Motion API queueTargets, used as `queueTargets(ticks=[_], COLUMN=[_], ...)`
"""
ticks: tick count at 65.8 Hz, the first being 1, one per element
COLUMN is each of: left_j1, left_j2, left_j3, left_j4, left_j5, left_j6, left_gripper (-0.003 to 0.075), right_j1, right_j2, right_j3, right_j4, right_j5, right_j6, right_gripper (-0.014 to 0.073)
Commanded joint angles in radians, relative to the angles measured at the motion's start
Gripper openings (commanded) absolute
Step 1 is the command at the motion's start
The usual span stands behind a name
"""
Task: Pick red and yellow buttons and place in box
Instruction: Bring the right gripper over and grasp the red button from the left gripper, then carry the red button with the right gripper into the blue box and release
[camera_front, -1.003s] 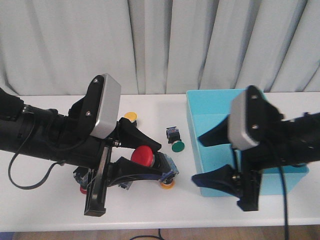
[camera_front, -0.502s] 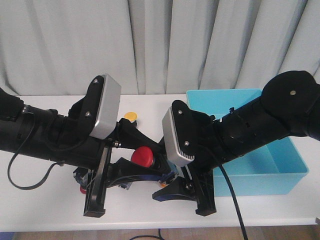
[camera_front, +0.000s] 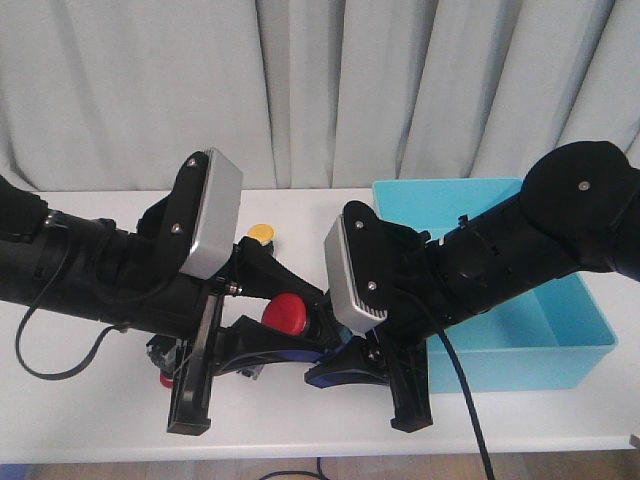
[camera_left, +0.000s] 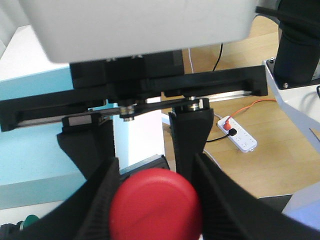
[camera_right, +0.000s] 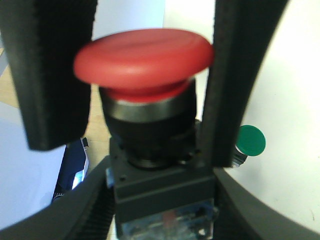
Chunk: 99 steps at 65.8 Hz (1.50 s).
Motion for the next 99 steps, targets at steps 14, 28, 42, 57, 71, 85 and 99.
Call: queueTargets(ticks=[14,28,42,57,71,85,99], left_j1=[-0.005,-0.005,-0.005,-0.005,-0.005,-0.005,-0.005], left_j2=[-0.035,-0.035,-0.035,-0.035,-0.035,-0.035,-0.035], left_j3=[-0.027,-0.027,-0.027,-0.027,-0.027,-0.027,-0.027], left_j4=[-0.071,-0.070,-0.069,0.014,0.239,0.323,0.323], left_j5=[0.011,0.009,0.009,-0.028,-0.130,-0.124,-0.121], left_j6=[-0.007,-0.007,-0.008,-0.046,-0.248,-0.323,-0.323], left_gripper=[0.0220,0.0453,0.0592,0.0590,0.0590,0.0590,0.0590], right_j1=[0.000,0.000,0.000,0.000,-0.028,-0.187,-0.339], right_j2=[-0.032,-0.032,-0.032,-0.032,-0.032,-0.015,0.113], right_j3=[-0.030,-0.030,-0.030,-0.030,-0.030,-0.033,-0.033], right_j4=[0.041,0.041,0.041,-0.052,-0.476,-0.843,-0.906], right_j5=[0.002,0.002,0.002,-0.009,-0.097,-0.176,-0.149], right_j6=[-0.002,-0.002,-0.002,0.069,0.605,1.483,1.633], right_gripper=[0.0154,0.0155,0.0155,0.0155,0.0157,0.0162,0.0166])
